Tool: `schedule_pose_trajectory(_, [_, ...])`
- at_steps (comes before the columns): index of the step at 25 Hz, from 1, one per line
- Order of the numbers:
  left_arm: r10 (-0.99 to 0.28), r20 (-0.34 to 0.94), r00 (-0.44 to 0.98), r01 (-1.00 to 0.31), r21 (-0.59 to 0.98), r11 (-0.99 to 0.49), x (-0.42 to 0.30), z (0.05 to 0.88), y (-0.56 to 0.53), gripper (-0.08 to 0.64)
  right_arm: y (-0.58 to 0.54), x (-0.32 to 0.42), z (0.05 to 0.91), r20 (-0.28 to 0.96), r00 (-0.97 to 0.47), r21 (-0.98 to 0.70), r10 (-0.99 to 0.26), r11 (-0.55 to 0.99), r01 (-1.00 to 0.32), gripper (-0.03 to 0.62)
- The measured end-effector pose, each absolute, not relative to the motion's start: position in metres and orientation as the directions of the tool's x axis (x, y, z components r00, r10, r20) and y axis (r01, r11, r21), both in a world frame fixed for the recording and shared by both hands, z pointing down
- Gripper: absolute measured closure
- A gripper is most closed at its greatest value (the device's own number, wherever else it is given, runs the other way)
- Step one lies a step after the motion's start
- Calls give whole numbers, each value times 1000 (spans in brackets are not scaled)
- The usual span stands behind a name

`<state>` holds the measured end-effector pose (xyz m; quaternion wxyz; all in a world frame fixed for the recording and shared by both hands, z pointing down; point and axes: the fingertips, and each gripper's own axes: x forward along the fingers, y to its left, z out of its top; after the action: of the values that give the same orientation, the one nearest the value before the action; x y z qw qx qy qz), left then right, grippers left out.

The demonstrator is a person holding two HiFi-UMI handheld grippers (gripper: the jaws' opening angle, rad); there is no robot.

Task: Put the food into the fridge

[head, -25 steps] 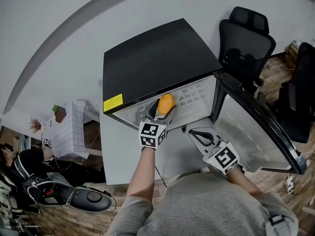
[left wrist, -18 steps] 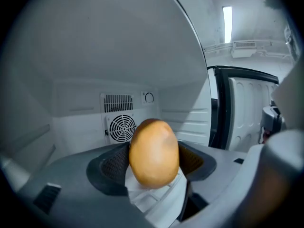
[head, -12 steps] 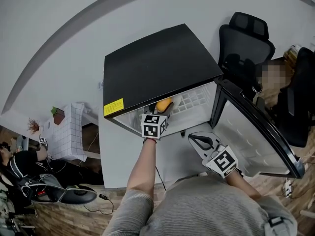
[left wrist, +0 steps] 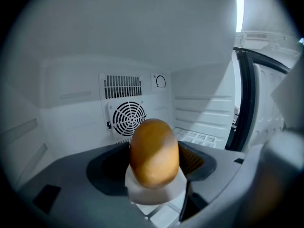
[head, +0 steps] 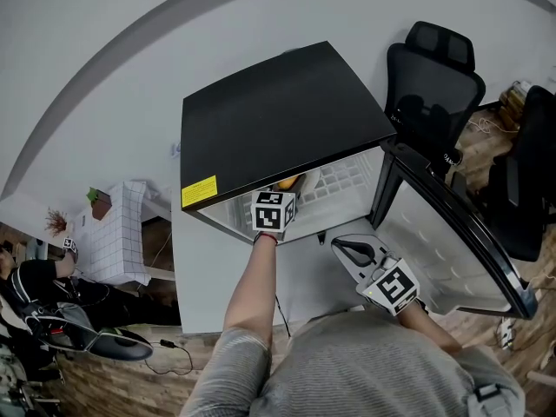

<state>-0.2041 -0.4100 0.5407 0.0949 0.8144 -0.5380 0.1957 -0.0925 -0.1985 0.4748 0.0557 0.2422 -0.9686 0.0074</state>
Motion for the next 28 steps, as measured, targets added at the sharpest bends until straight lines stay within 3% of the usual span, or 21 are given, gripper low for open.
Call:
schedule_pose_trajectory(12, [-837, 474, 275, -878, -232, -419, -206, 553, -420, 245, -203, -99, 477, 125, -883, 10, -453, 890, -455, 580])
schedule_pose_trajectory(20, [-817, 516, 258, -877, -229, -422, -205, 568, -419, 245, -208, -93, 481, 90, -869, -5, -486, 873, -488, 580])
schedule_pose_trajectory(28, [-845, 465, 263, -887, -228, -401, -206, 552, -417, 244, -202, -93, 477, 102, -879, -6, -467, 883, -470, 579])
